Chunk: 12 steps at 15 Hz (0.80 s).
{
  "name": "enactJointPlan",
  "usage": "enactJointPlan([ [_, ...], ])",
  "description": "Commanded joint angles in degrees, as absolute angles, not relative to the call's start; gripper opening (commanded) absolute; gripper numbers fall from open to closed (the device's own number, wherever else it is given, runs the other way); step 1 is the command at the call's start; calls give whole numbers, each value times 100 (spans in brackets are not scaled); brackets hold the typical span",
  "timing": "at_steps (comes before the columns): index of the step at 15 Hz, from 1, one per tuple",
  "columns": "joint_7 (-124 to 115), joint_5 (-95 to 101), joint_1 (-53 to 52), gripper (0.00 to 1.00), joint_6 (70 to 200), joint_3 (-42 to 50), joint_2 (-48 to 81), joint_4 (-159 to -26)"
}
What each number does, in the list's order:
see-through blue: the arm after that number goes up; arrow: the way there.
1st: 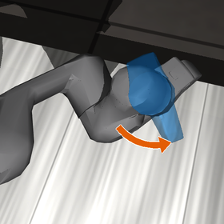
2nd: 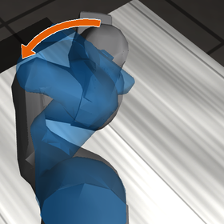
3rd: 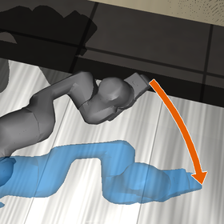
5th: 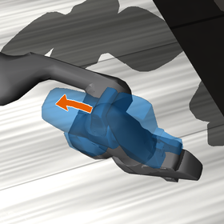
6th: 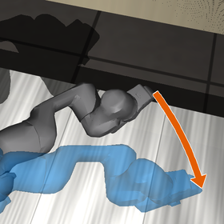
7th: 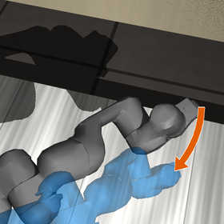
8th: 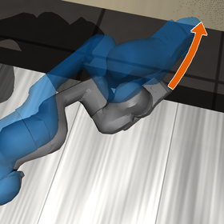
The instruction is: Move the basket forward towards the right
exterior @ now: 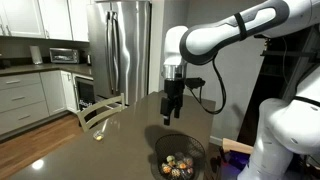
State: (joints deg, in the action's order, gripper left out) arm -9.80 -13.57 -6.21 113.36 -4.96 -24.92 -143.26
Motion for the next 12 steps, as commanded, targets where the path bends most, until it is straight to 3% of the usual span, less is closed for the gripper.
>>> enactJointPlan([
  [1, -966, -1370, -580, 100, 11322, -532, -2493, -14319],
  [12, -307, -1141, -562, 100, 11227, -373, -1998, -14250],
])
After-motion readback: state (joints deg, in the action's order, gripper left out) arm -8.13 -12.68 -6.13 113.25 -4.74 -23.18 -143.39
